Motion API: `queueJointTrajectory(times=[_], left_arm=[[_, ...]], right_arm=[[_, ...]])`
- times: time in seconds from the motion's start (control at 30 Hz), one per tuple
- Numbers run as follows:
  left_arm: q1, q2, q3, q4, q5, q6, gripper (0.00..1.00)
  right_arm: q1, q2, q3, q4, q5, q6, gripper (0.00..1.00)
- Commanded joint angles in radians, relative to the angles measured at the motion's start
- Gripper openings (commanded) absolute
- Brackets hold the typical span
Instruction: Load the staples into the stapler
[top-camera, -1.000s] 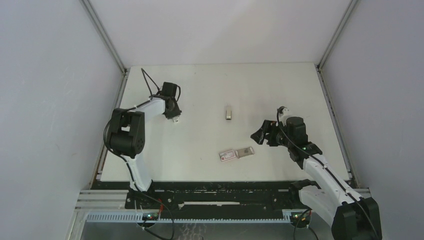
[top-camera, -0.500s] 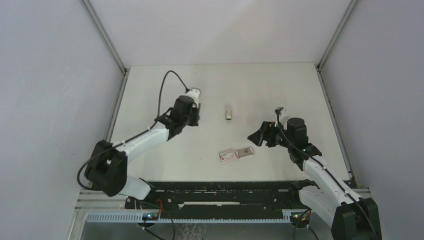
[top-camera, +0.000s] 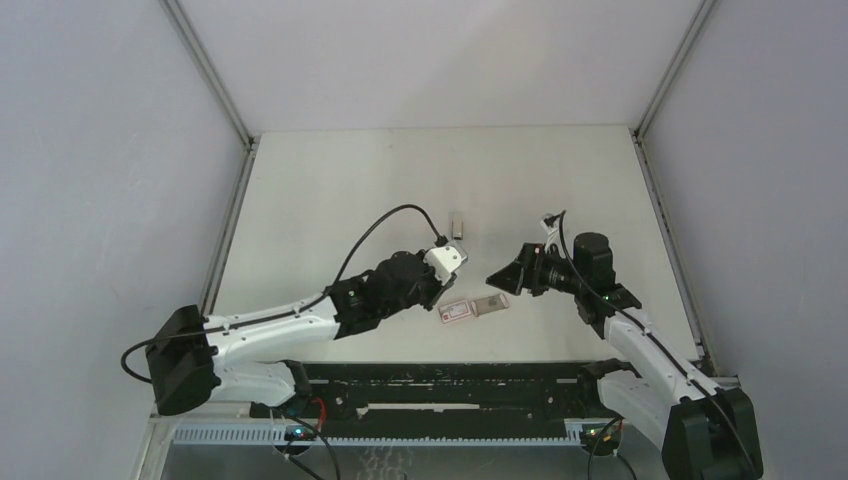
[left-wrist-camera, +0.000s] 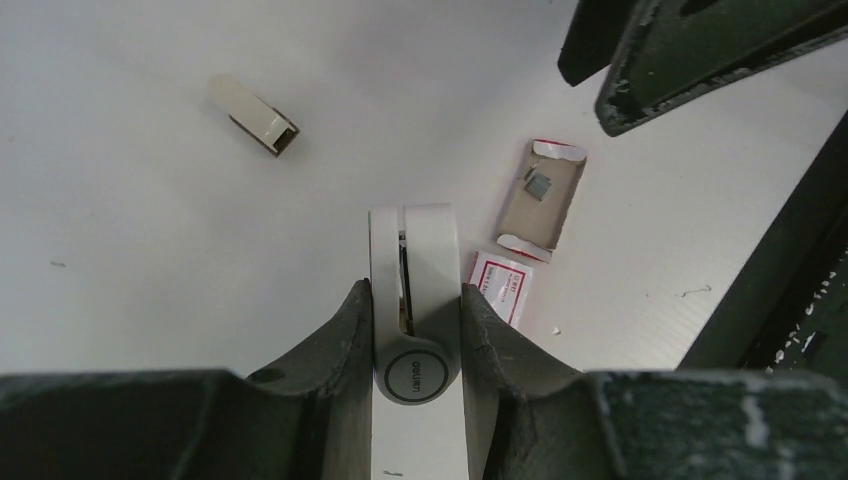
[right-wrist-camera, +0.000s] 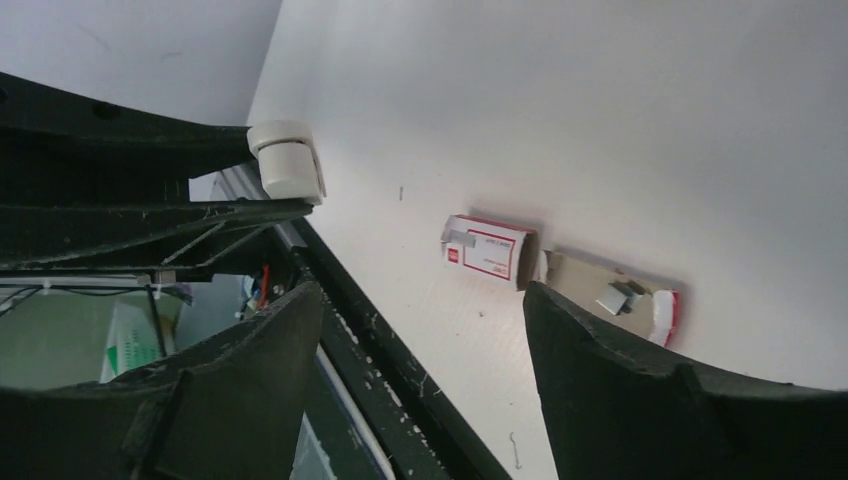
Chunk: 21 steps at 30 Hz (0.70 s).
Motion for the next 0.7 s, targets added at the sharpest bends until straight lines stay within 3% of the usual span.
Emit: queueJointTrajectory(times=[0.0,0.2,0.4,0.67], left_arm=[[-0.033,-0.066,-0.004,0.057,-0.034,0.063,0.0],[-0.062,-0.093,-0.001,0.04,-0.01,0.071,0.0],[-0.099,-0.109,-0.001,0.03,-0.028,0.087,0.0],[-0.111,-0.121,-0.003,0.027,-0.037,0.093,0.0]], right_arm=[[0.024,-0.001,0.048,0.083,-0.061,0.092,0.71],[0.106,0.031,0.066,0.209,-0.087,0.195,0.67],[0.198,0.072,0.13,0.216,-0.027,0.196,0.68],[0.264,0.127,0.155,0.226,-0.013,0.188,0.5]])
